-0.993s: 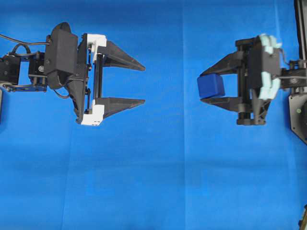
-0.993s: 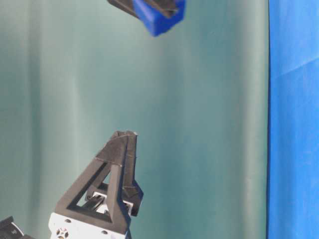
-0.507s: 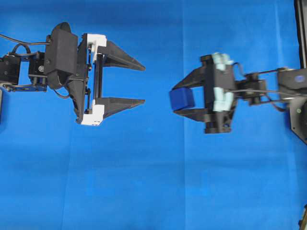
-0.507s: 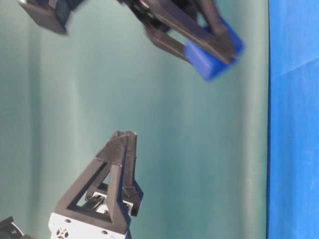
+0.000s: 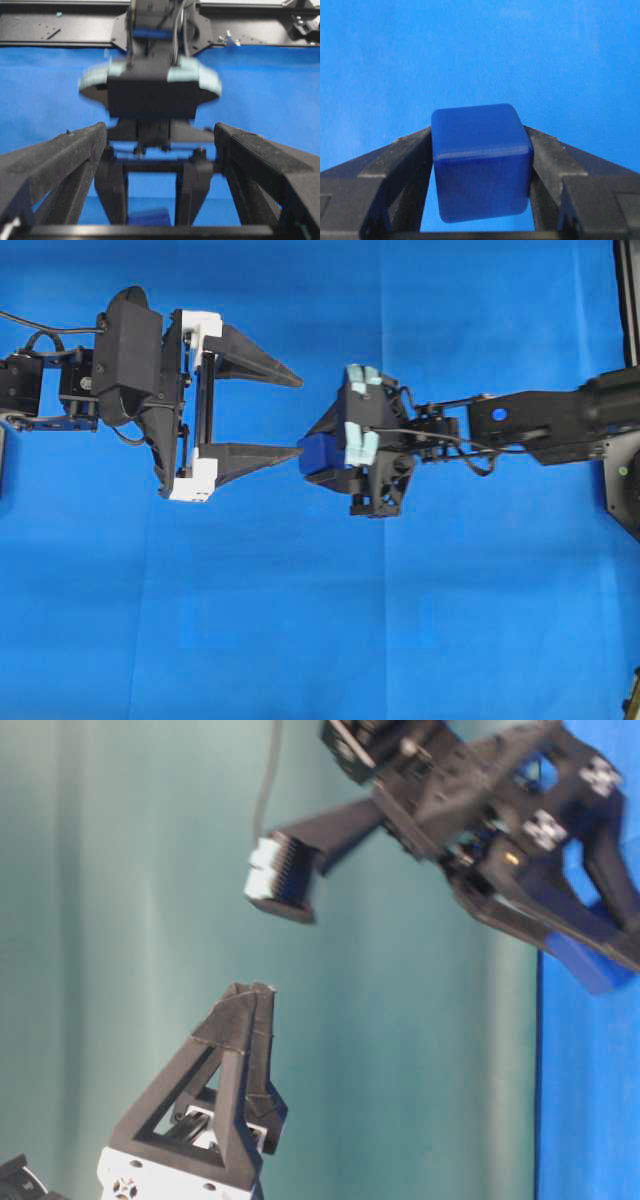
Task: Handover the blue block to the right arm after grasping it with the left arm, then place it in the designated position.
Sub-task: 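Rotate and lower the cube toward the table with the right gripper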
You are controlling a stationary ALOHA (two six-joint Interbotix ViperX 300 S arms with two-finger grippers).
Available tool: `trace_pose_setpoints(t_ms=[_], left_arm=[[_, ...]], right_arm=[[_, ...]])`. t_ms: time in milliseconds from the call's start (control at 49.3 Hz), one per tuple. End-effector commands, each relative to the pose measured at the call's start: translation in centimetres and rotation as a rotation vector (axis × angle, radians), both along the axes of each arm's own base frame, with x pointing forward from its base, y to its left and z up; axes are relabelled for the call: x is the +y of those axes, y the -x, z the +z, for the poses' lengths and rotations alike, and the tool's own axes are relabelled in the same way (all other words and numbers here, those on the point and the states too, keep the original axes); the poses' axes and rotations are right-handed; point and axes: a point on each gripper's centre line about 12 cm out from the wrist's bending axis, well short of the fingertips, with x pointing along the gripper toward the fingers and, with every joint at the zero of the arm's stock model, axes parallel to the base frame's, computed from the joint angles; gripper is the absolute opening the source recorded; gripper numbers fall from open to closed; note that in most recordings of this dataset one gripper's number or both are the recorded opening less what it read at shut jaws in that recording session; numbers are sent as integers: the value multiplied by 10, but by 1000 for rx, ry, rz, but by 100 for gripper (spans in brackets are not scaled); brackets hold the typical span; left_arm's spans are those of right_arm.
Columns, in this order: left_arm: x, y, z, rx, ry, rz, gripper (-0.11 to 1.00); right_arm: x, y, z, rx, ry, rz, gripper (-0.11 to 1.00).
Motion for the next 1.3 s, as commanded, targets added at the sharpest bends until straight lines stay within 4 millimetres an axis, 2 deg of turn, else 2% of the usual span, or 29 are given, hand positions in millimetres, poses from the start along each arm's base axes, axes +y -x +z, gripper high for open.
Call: trace_pose_setpoints(t_ms=[0,243,507,1277], left_arm=[[-1,2,15,-44,1,-1,93],[-1,3,14,-41,1,-1,93],[-1,3,15,-43,1,-1,93],[-2,3,15,-43,1,-4,93]], right_arm=[[-2,-13,3,-46,-13,-9,45],[-7,-21,-25,-29,-53,-51,45],[-6,-24,-24,-58,-60,-54,45],[-4,-21,-34,-3,-57,-53,45]])
